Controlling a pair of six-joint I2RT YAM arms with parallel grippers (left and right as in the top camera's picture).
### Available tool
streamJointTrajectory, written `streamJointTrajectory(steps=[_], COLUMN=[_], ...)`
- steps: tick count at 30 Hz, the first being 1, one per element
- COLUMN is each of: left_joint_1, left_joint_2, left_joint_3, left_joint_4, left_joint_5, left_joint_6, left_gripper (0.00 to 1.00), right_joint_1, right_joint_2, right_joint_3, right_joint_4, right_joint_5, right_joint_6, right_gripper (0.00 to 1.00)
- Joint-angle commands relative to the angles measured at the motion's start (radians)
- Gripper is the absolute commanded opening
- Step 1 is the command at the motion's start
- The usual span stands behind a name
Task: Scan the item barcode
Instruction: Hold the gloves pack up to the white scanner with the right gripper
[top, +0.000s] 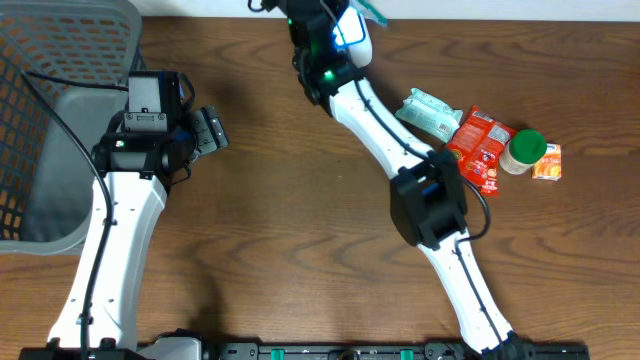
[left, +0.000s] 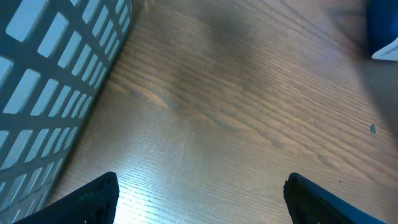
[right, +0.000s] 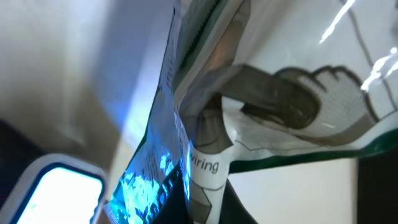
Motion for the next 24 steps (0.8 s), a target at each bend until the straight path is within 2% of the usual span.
streamJointTrajectory(steps=[1, 9, 21, 24], left_joint_1=[0.005, 0.005, 0.005, 0.005], left_joint_2=[0.0, 0.0, 0.0, 0.0], left_joint_3=[0.01, 0.01, 0.01, 0.01], left_joint_4=[0.0, 0.0, 0.0, 0.0], left_joint_5=[-0.009, -0.009, -0.009, -0.009], left_joint_6=[0.002, 0.002, 0.003, 0.002], left_gripper=[0.86, 0.86, 0.86, 0.86], right_joint_1=[0.003, 0.019, 0.032, 0.032], right_joint_2=[0.05, 0.07, 0.07, 0.07], right_joint_3=[0.018, 0.012, 0.012, 0.012], right_joint_4=[0.009, -0.021, -0.155, -0.18], right_joint_5=[0.02, -0.011, -0.063, -0.063], right_joint_6=[-0.05, -0.058, 0.064, 0.149], right_gripper=[0.01, 0.01, 0.01, 0.01])
